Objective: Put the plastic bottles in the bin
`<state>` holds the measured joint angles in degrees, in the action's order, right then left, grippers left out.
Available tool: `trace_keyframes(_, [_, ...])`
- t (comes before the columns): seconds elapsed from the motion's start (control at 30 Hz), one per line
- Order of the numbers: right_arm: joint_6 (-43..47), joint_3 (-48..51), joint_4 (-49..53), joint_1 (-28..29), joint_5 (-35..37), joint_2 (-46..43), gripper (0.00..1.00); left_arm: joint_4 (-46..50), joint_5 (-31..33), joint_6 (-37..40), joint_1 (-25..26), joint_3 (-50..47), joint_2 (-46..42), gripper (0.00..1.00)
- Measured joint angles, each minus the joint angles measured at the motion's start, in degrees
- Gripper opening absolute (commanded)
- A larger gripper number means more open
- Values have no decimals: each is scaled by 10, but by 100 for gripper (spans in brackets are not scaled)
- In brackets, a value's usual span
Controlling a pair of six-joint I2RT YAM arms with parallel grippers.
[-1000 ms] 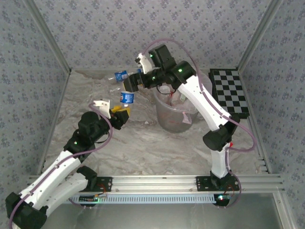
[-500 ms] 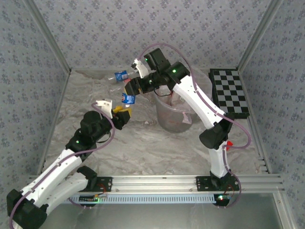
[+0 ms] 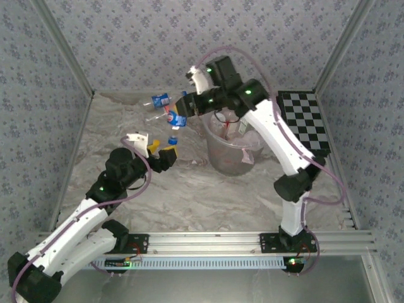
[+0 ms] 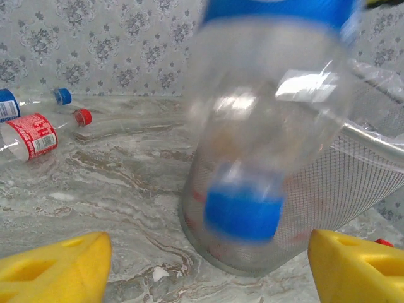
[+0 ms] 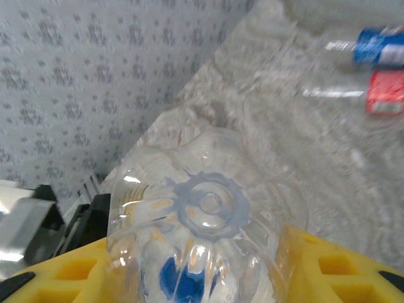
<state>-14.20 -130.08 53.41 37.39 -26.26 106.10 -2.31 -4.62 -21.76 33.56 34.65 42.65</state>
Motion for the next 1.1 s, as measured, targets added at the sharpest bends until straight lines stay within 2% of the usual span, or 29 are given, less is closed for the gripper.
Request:
trace_keyframes(0.27, [17, 206, -115, -106, 95, -264, 36, 12, 20, -23, 0, -3, 13, 82])
trace_keyframes(0.4, [30, 298, -163, -159, 135, -328, 31, 22, 56, -48, 0, -3, 45, 81])
trace_keyframes(0.53, [46, 352, -215, -178, 154, -317, 31, 54, 105, -85, -9, -3, 91, 81])
trace_keyframes(0.67, [53, 395, -261, -177, 156, -260, 28, 78, 118, -120, -19, -4, 127, 81])
trace_keyframes(0.87, [53, 439, -335, -167, 160, -209, 27, 77, 118, -151, -20, -23, 117, 81])
trace_keyframes(1.1, [53, 454, -380, -134, 183, -192, 28, 78, 118, -159, -26, -32, 99, 81])
